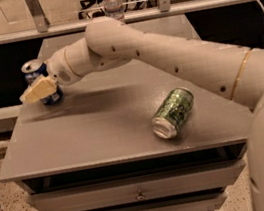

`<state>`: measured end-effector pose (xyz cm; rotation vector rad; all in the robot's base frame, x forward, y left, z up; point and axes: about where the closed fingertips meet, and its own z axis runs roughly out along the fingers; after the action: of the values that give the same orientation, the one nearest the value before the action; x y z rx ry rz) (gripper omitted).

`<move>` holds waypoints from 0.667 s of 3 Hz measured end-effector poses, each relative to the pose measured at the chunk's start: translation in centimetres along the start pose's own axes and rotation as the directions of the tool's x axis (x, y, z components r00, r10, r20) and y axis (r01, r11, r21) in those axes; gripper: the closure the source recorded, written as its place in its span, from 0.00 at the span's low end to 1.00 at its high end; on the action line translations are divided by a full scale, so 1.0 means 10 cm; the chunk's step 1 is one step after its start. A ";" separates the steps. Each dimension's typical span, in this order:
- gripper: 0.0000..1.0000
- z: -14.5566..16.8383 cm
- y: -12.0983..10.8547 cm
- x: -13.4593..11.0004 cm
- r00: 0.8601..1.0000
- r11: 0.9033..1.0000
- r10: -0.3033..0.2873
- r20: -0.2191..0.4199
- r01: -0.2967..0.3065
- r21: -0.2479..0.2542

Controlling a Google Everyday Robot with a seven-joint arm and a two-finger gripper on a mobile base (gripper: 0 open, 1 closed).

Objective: Move pepsi can near water bottle

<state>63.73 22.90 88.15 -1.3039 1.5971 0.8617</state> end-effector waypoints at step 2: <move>1.00 -0.33 -0.18 -0.01 1.000 0.997 0.004 0.015 -0.005 0.071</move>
Offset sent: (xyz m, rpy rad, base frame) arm 0.0104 -0.0297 0.0124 0.0092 -0.0232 -0.0611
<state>64.84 19.62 89.52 -1.2418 1.6055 0.8079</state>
